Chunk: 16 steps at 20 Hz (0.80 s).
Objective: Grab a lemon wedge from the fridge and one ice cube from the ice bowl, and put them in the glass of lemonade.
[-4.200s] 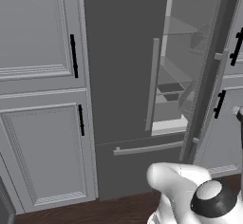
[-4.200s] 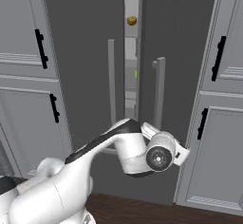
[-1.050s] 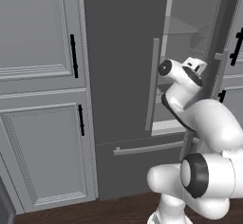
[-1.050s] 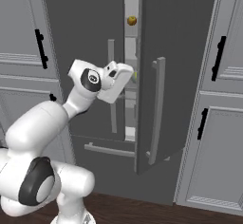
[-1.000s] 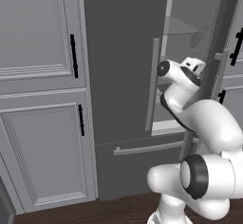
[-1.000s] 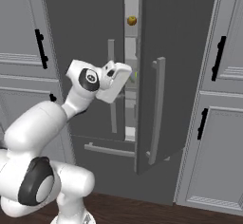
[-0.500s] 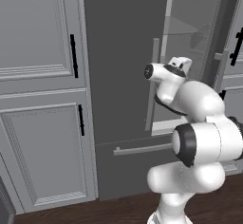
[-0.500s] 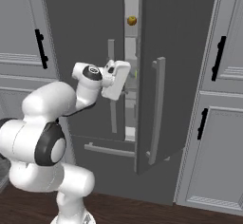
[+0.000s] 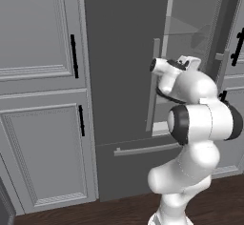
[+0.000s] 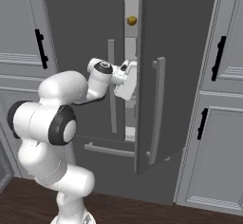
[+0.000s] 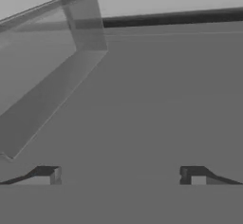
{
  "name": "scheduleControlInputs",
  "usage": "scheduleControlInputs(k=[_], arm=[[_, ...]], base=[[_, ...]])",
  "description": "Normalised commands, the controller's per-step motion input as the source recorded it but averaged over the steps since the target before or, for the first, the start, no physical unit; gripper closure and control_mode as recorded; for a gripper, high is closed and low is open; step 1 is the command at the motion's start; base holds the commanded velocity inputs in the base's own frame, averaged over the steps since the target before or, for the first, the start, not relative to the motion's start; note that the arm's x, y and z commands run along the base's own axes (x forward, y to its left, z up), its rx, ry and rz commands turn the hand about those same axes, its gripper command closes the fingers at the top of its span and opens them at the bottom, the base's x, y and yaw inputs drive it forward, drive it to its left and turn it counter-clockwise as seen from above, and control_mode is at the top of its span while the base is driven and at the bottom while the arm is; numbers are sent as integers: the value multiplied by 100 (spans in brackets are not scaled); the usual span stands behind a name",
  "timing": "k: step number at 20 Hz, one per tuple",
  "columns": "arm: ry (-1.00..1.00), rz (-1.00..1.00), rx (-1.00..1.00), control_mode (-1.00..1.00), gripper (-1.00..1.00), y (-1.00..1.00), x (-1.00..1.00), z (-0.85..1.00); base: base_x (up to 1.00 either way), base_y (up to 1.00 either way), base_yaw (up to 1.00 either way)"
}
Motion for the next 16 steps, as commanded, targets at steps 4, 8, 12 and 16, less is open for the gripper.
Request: scheduleControlInputs(k=[4, 8, 12, 16], arm=[[9, -23, 0, -100, -100, -69, 0, 0], [5, -23, 0, -100, -100, -81, -1, -2], [1, -26, 0, -100, -100, -98, -21, -10], [0, -27, 0, -100, -100, -100, -31, -14]], base=[[0, 0, 0], [0, 0, 0], [0, 0, 0], [0, 0, 0]])
